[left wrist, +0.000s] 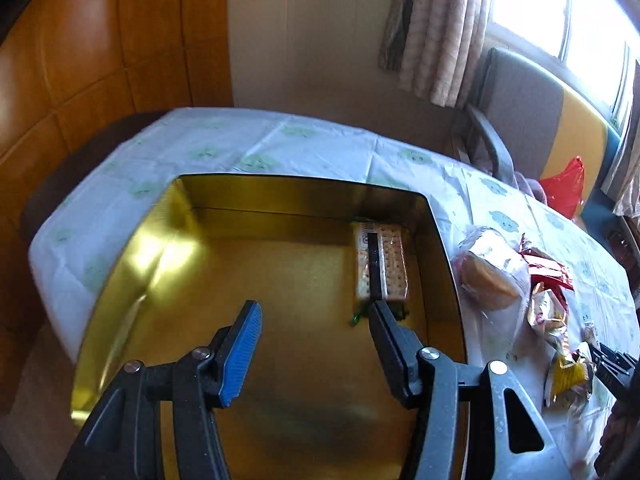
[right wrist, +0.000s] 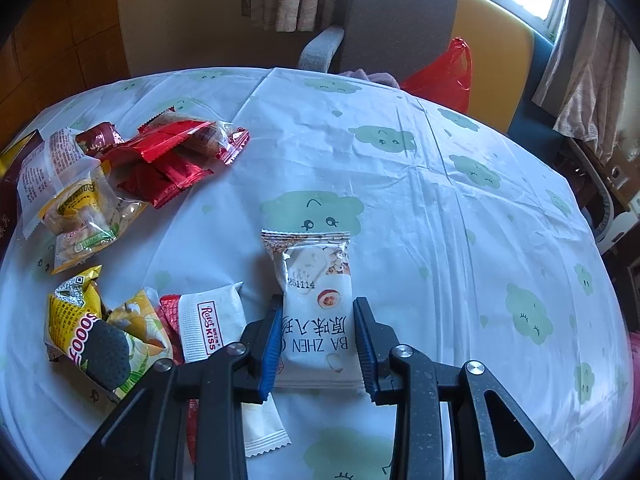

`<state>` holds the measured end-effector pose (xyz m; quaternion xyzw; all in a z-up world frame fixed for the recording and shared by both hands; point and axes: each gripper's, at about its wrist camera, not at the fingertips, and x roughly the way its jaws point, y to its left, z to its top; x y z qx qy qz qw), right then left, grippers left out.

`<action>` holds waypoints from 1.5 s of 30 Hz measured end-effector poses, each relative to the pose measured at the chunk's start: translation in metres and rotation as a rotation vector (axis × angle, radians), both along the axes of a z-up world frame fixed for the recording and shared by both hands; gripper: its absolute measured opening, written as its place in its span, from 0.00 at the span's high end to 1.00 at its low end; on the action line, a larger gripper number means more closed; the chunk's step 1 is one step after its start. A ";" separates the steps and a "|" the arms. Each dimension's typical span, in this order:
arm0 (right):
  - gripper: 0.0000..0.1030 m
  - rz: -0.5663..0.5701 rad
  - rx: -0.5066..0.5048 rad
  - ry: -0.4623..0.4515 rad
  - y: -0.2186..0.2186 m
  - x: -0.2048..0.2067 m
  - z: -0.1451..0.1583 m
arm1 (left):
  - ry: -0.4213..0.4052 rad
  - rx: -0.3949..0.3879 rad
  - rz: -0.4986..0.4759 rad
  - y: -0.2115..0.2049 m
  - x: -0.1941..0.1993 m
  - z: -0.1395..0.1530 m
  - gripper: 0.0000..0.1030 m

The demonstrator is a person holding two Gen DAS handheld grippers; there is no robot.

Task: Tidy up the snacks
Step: 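Drop crackers with left gripper while right gripper carries pastry packet into tin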

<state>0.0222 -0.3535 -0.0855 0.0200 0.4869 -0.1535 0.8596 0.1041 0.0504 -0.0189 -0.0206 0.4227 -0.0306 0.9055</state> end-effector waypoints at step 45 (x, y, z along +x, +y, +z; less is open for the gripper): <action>0.48 0.453 0.339 -0.148 0.308 0.060 0.066 | -0.026 0.027 0.110 0.058 -0.053 -0.015 0.46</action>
